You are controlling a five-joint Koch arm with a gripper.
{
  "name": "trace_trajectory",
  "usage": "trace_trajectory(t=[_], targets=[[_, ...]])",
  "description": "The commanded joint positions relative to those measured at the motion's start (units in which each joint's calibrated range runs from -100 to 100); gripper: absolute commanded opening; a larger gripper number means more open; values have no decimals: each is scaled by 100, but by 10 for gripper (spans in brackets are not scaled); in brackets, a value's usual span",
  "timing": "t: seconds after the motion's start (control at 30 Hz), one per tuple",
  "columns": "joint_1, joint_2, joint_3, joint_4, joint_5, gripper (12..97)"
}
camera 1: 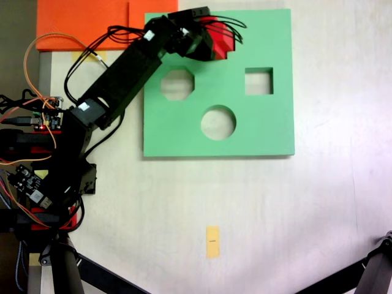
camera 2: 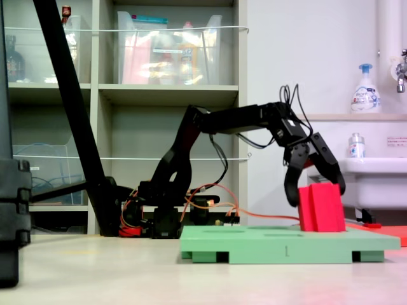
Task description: Put the cross columnar block into the corresponding hole
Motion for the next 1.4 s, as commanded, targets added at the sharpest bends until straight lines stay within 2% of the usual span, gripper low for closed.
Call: trace_trajectory(t=[0.0, 0.87, 1.0, 1.13, 1.23, 1.37], targets=[[59, -517, 358, -188, -10, 456], [-239, 782, 368, 746, -5, 464], [-278, 1033, 368, 910, -5, 547], [-278, 1103, 368, 910, -5, 566], [-269, 1103, 368, 910, -5, 625], [-249, 1089, 497, 910, -5, 850]])
